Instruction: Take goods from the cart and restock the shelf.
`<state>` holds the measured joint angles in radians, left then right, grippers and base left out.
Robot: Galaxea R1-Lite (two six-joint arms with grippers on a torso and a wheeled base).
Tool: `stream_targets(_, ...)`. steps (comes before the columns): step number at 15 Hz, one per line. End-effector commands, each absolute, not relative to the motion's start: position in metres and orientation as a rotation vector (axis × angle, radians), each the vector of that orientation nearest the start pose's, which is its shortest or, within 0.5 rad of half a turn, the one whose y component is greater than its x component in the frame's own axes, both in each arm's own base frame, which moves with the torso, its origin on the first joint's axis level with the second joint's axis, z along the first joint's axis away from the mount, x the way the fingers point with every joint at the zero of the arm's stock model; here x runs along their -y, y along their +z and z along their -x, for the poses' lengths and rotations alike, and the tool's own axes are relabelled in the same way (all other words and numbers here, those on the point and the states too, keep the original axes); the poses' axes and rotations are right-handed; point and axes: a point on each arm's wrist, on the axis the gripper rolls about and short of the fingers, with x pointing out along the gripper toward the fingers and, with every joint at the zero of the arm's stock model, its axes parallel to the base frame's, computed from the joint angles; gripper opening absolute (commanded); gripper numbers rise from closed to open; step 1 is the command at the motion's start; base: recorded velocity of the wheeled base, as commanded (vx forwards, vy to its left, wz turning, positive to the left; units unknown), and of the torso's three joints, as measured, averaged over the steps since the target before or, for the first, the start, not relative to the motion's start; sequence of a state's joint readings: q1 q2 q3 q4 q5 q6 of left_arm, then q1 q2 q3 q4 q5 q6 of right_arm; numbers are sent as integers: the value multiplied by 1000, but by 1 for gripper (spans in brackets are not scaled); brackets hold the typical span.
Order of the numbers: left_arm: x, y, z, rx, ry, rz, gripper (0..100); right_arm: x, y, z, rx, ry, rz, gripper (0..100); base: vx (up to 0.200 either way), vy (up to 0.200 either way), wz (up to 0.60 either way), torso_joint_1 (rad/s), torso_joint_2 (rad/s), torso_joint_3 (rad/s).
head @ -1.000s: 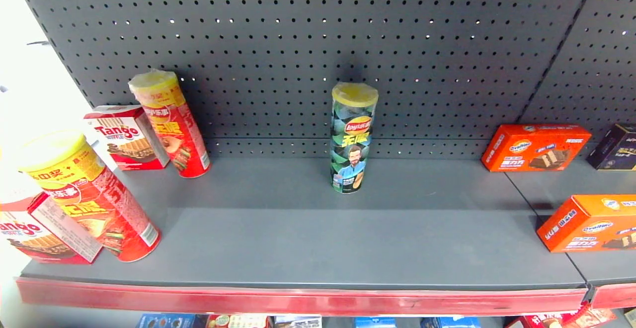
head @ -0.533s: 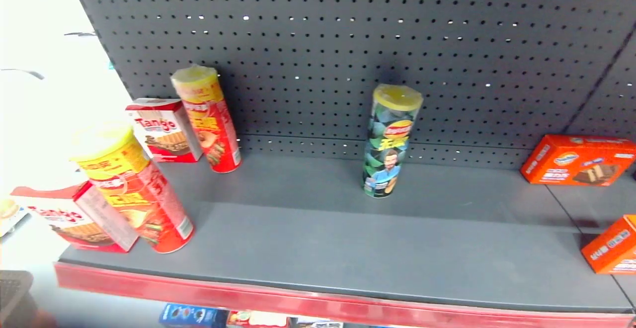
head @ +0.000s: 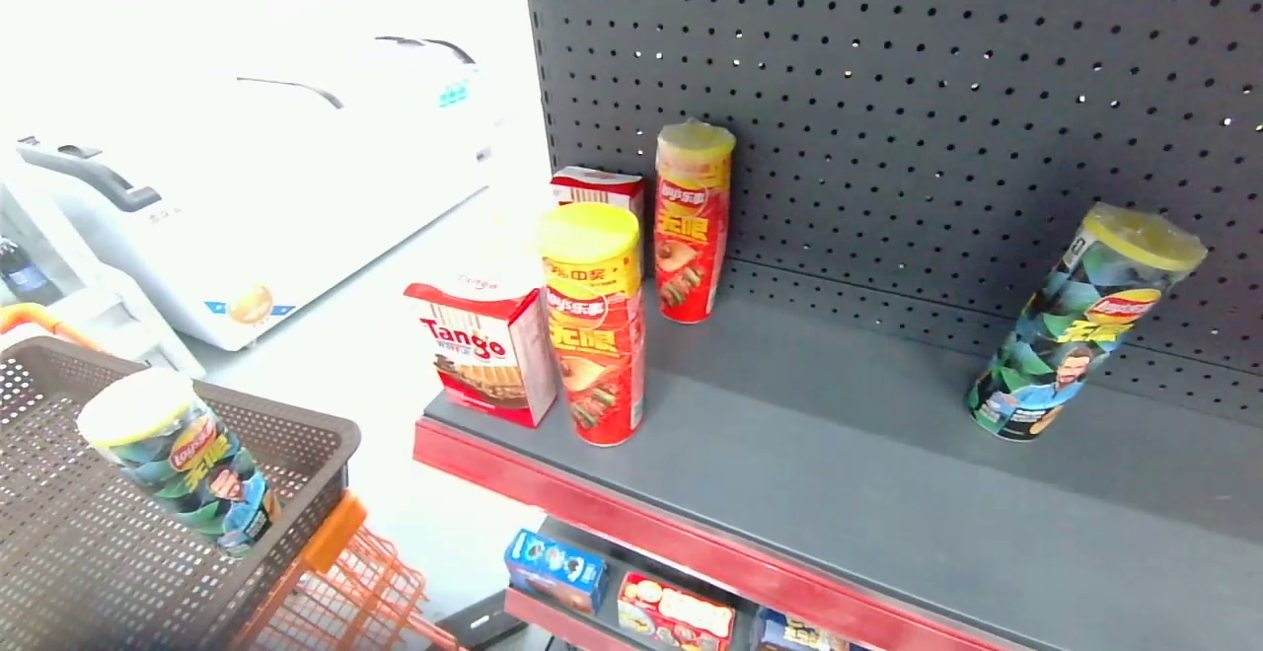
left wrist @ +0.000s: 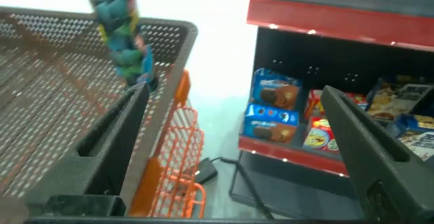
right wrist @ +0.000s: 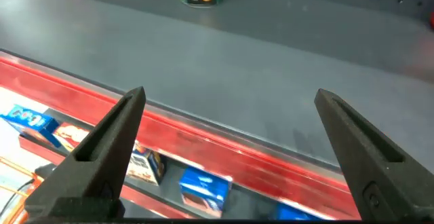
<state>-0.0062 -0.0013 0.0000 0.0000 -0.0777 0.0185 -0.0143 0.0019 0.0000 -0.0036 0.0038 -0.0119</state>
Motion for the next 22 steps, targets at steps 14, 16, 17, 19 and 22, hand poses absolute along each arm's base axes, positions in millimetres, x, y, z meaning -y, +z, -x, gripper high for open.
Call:
stream_targets(14,1,75,23,1,-72,-21,100,0,76,23,3,-9,12,100,0,0,0,0,0,0)
stream_targets(16,-1,117,26,16,27,-93,100,0,76,23,1,-11,12,100,0,0,0,0,0,0)
stream_targets(17,-1,135,21,-41,46,-104,100,0,76,23,3,-9,12,100,0,0,0,0,0,0)
stream_targets(19,-3,166,-1,-137,105,-109,100,0,76,23,3,-11,12,100,0,0,0,0,0,0)
stream_targets(22,-7,182,-31,-247,232,-32,100,0,76,23,3,-9,12,100,0,0,0,0,0,0)
